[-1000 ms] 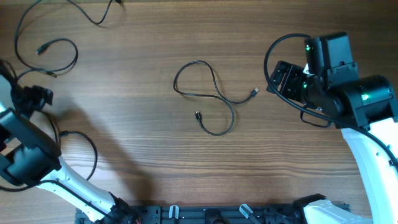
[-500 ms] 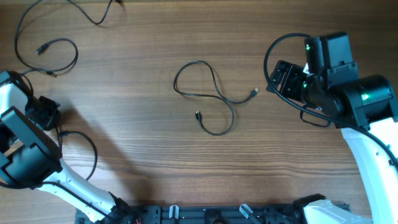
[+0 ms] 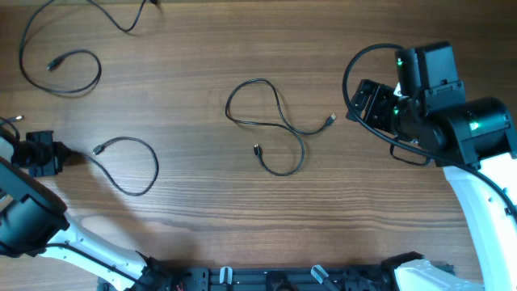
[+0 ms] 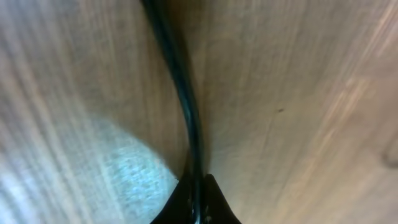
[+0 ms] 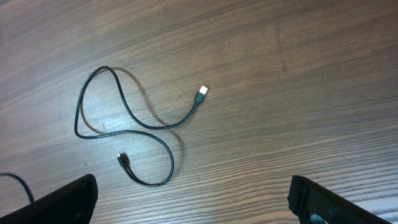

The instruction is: Untangle cables

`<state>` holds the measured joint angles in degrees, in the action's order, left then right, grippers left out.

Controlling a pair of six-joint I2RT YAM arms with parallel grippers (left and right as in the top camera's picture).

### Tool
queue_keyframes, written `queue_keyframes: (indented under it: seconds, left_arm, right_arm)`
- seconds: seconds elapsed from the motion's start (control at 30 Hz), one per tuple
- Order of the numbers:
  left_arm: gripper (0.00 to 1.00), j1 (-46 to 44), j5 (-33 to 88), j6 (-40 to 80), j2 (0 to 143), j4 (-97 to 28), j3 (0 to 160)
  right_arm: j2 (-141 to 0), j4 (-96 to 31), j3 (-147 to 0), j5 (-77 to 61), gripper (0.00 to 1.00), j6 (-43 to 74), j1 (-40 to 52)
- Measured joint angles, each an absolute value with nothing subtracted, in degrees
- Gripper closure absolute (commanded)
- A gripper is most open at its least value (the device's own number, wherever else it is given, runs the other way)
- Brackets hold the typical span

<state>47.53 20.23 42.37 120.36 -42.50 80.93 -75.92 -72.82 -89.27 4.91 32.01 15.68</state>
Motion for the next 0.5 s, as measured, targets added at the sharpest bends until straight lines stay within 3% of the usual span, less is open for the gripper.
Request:
queue_keyframes:
  seconds: [0.23, 0.27, 0.3, 0.33, 0.47, 0.5]
  left_arm:
    - [0.92, 47.5, 30.3, 51.0, 120.6, -31.5, 80.6]
    - [0.85, 47.5, 31.6, 52.2, 120.6, -29.9, 80.6]
    - [0.65, 47.5, 33.0, 53.5, 120.6, -28.3, 80.6]
    - [0.53, 47.4, 33.6, 54.2, 120.6, -27.6, 80.6]
    - [0.12, 47.2, 34.5, 53.6, 120.6, -27.4, 80.6]
    - [0.08, 47.2, 34.7, 52.1, 120.6, -27.6, 80.6]
  right_arm:
    - [-75.9, -72.8, -89.3, 4.9, 0.00, 32.0, 15.7]
    - [-75.9, -72.7, -89.3, 4.8, 0.00, 32.0, 15.7]
    - [-75.9, -72.4, -89.3, 4.6, 0.00, 32.0, 15.7]
    - [-75.9, -72.1, -89.3, 4.5, 0.00, 32.0, 15.7]
    - [-76.0, -71.9, -89.3, 3.8, 0.00, 32.0, 15.7]
    - [-76.1, -71.9, -89.3, 3.8, 0.00, 32.0, 15.7]
